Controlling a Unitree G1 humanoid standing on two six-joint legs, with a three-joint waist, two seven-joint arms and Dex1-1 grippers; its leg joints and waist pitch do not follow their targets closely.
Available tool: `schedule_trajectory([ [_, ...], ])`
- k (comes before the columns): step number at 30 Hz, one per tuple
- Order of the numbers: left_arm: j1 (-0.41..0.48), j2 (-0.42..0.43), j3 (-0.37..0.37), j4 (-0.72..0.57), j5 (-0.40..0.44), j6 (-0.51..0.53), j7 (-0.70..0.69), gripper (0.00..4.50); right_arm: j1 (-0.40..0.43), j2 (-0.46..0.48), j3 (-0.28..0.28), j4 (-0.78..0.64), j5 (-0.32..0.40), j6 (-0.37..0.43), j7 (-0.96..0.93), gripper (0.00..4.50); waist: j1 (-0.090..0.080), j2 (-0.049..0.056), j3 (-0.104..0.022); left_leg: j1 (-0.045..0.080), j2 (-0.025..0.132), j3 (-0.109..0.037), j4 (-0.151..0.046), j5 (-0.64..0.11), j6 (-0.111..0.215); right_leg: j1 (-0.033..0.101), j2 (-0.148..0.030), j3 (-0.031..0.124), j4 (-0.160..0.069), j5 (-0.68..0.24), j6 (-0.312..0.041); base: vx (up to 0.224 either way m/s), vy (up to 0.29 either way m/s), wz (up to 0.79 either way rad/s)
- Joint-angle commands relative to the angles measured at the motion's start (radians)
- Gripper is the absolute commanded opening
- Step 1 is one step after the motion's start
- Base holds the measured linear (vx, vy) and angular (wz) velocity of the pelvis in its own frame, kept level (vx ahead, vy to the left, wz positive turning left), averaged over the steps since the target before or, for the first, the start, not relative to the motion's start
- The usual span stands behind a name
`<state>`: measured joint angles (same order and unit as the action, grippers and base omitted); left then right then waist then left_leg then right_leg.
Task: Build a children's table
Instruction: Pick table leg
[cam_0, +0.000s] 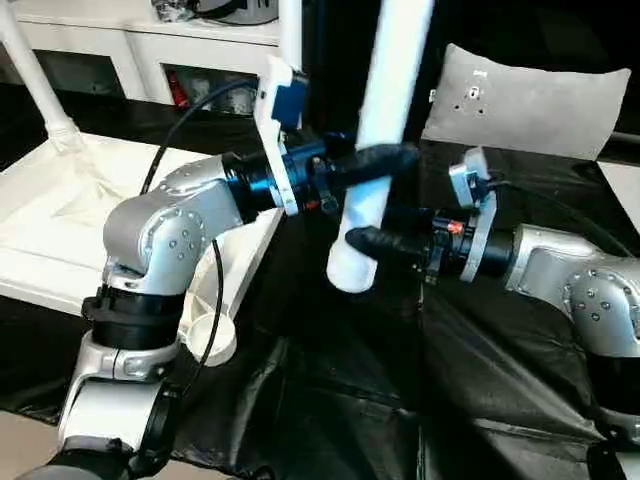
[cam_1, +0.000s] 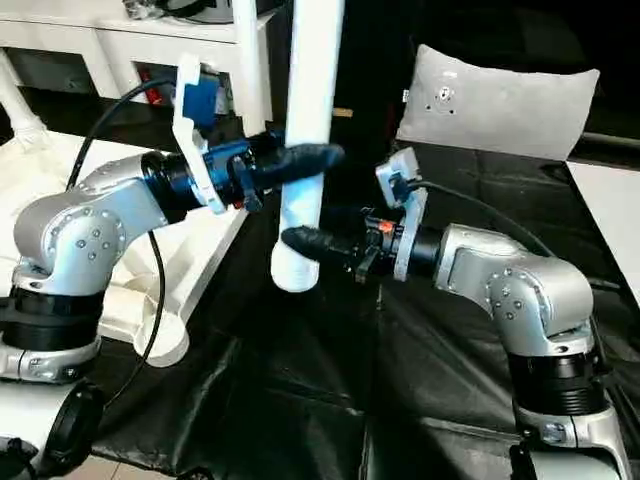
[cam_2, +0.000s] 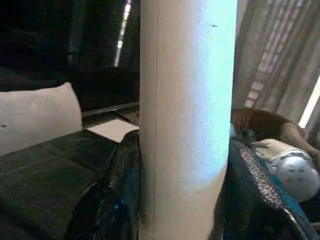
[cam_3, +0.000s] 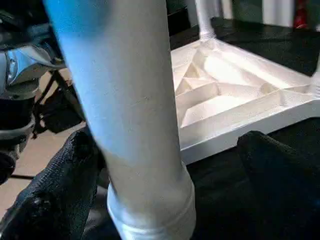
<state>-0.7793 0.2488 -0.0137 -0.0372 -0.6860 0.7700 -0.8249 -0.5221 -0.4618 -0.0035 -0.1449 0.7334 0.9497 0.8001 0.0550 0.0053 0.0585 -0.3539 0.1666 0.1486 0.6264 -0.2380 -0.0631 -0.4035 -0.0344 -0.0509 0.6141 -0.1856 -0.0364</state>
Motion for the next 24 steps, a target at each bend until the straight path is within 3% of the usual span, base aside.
schedule_trajectory([
  [1,-0.005,-0.002,-0.011,-0.034,-0.029,0.011,-0.016,1.86,-0.012,-0.003,0.012,-0.015,-0.003,-0.006,0.012,4.50,0.004,-0.011,-0.071,-0.009,0.044,-0.004,-0.062,0.062,0.052,0.075,-0.090,0.054,-0.064,-0.146,-0.184,0.000,0.000,0.00],
  [8,0.001,-0.007,-0.025,-0.060,-0.047,0.035,-0.037,1.86,-0.009,0.004,0.025,-0.002,-0.017,-0.042,0.030,4.50,0.006,-0.013,-0.072,-0.011,0.043,-0.004,-0.061,0.065,0.052,0.075,-0.090,0.053,-0.063,-0.145,-0.179,0.000,0.000,0.00],
  [20,0.001,0.002,-0.037,-0.051,-0.031,0.024,-0.047,1.86,-0.010,-0.002,0.038,0.001,-0.017,-0.067,0.071,3.38,0.007,-0.015,-0.072,-0.012,0.041,-0.004,-0.061,0.067,0.055,0.075,-0.089,0.053,-0.065,-0.159,-0.165,0.000,0.000,0.00],
  [24,0.004,0.007,-0.048,-0.049,-0.020,0.014,-0.050,1.86,-0.013,-0.007,0.042,0.003,-0.025,-0.082,0.079,3.35,0.007,-0.013,-0.072,-0.011,0.042,-0.005,-0.061,0.066,0.055,0.075,-0.089,0.052,-0.065,-0.162,-0.165,0.000,0.000,0.00],
])
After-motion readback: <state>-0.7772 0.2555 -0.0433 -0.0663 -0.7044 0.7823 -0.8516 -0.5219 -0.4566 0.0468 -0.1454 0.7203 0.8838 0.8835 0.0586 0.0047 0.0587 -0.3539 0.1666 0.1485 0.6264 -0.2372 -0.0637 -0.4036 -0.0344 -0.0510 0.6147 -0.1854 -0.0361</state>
